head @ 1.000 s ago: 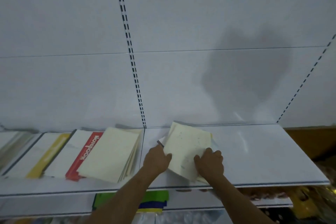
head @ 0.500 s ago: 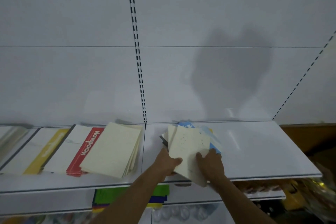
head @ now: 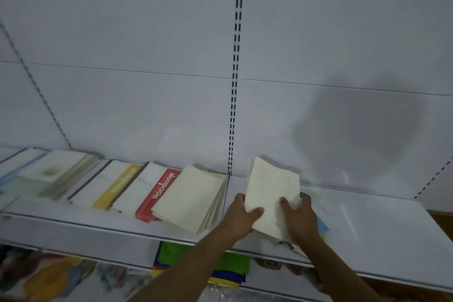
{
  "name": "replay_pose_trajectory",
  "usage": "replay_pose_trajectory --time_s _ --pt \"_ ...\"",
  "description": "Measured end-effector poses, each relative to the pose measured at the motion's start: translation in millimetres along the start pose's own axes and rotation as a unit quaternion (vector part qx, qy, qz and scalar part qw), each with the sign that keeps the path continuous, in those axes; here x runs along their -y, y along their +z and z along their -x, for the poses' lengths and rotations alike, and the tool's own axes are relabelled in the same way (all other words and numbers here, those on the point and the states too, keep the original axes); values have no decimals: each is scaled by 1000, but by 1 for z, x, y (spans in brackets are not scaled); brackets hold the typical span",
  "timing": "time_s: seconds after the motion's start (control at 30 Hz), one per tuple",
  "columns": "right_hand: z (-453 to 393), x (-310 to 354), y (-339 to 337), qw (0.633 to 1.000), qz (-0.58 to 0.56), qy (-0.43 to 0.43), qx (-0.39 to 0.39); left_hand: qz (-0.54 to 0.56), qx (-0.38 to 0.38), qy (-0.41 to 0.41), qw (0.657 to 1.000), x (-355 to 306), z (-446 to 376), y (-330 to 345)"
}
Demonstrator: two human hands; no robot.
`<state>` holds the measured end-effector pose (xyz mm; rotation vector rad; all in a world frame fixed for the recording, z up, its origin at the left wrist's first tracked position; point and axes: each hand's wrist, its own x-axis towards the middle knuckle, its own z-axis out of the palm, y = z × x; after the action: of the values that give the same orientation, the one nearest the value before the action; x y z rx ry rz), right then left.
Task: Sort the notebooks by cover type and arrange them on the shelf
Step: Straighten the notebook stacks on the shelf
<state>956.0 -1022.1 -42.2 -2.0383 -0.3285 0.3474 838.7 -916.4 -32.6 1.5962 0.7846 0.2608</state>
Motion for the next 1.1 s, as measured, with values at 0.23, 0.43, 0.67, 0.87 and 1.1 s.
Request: replay_pose_trajectory --time_s 0.23,0.43,0.67,0.87,1.1 --pt "23 33 70 990 8 -45 134 -143 -170 -5 975 22 22 -73" --pt "33 53 137 977 30 -67 202 -264 -199 -37 943 44 12 -139" --pt "32 65 183 971 107 -54 207 -348 -158 -59 922 49 -10 -186" --pt "29 65 200 962 184 -46 196 -457 -147 -58 875 45 -29 -191" --pt "32 64 197 957 218 -25 192 -577 -169 -77 795 34 -41 -183"
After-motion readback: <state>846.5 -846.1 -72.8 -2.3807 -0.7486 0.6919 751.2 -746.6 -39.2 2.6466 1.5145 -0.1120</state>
